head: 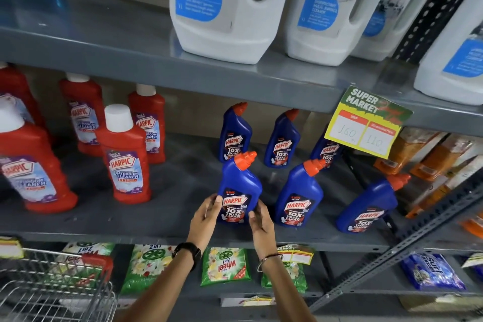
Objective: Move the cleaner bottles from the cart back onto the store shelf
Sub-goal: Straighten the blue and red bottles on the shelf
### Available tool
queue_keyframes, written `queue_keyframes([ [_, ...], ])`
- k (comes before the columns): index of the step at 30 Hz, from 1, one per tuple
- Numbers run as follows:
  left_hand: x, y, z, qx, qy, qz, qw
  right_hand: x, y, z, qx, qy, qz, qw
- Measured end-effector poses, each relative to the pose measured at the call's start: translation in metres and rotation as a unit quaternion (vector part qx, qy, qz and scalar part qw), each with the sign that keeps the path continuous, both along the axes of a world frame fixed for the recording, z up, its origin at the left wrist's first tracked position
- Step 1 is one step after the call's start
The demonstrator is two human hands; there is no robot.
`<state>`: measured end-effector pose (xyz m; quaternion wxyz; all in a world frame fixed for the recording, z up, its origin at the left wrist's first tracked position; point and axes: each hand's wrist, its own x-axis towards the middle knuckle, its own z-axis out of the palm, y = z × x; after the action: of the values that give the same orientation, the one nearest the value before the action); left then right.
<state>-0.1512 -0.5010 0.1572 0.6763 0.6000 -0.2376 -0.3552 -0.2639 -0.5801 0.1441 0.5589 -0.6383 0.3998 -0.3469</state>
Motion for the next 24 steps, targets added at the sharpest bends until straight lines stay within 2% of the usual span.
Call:
queue_keyframes([
  [5,-0.002,0.000,0.000,-0.007,-0.013,0.003,1.000,0.001,0.003,0.002,-0.001,-0.037,-0.006,0.999],
  [10,0.008,0.024,-0.002,-0.050,-0.036,0.088,0.994,0.005,0.050,-0.009,-0.132,-0.036,-0.188,0.973],
  [13,0.039,0.057,-0.002,-0.077,-0.067,0.219,0.970,0.032,0.090,-0.016,-0.210,-0.005,-0.109,0.972],
  [15,0.069,0.079,0.001,-0.079,-0.079,0.323,0.940,0.062,0.106,-0.015,-0.189,0.006,-0.016,0.982],
  [17,0.102,0.095,0.003,-0.066,-0.085,0.378,0.920,0.099,0.109,-0.008,-0.141,0.007,0.060,0.988],
  [19,0.133,0.104,0.005,-0.046,-0.065,0.365,0.928,0.137,0.100,0.000,-0.092,0.027,0.117,0.989],
  [21,0.158,0.106,0.008,-0.018,-0.040,0.283,0.958,0.172,0.087,0.008,-0.073,0.067,0.160,0.982],
  [24,0.179,0.105,0.004,0.056,-0.081,0.146,0.984,0.203,0.072,0.012,-0.056,0.104,0.192,0.974],
])
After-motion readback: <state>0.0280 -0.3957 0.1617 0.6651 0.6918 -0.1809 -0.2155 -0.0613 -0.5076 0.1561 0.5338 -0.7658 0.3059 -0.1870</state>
